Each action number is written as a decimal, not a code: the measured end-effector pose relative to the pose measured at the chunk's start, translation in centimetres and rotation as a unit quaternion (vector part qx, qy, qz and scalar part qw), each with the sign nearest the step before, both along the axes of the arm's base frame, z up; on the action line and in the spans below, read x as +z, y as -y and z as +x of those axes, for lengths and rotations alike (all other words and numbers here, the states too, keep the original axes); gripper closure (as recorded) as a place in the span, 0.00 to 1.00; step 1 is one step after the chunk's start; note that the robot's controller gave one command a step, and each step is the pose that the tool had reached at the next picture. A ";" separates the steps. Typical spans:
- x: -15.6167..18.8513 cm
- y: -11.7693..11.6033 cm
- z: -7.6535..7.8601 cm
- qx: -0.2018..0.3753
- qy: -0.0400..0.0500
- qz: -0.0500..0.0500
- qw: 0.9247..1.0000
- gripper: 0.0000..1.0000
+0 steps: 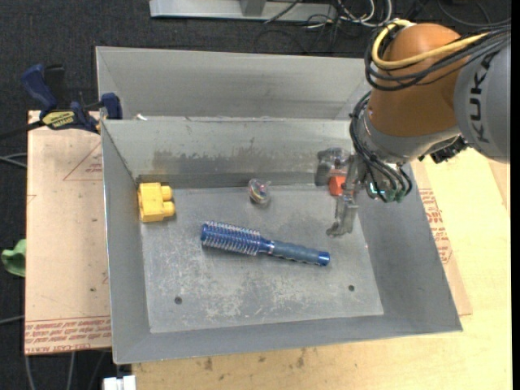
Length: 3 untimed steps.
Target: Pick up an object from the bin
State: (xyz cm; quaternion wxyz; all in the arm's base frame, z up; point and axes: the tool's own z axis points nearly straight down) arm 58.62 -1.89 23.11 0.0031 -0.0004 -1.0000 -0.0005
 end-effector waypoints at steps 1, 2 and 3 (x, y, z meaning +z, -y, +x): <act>-10.0 -3.1 -5.7 0.075 -0.001 0.001 0.997 0.00; -16.5 -5.0 -0.9 0.092 0.003 0.001 0.996 0.00; -16.1 -4.9 -0.9 0.091 0.005 0.000 0.996 1.00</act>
Offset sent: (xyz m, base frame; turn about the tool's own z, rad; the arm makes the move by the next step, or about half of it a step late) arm -0.0547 0.0289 -0.0956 -0.1501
